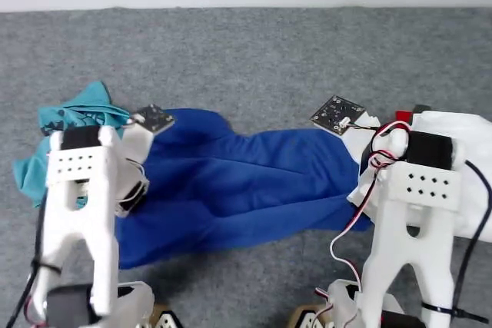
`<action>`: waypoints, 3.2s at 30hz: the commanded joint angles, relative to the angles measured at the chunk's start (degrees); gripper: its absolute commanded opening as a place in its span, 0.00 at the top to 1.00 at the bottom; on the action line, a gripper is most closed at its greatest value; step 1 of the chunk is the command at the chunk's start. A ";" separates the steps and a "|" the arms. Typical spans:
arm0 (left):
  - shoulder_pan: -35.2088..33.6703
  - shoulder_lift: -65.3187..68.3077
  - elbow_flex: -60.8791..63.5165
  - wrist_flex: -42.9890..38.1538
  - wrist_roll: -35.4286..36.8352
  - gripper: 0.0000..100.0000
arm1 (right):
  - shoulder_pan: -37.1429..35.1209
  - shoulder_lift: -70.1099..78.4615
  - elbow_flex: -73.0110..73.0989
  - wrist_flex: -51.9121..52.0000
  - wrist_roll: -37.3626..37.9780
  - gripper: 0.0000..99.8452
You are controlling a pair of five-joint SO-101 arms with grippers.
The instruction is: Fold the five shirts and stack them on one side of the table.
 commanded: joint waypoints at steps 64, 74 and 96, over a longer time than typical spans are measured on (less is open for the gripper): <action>4.40 9.23 18.33 -24.26 4.48 0.88 | 0.84 -9.71 3.60 0.92 0.44 0.99; 8.18 1.49 19.38 -18.20 4.57 0.90 | 0.66 -9.71 3.60 0.13 0.44 0.99; 1.49 5.98 17.01 -21.01 4.40 0.84 | 0.66 -9.71 3.69 -0.04 0.26 0.99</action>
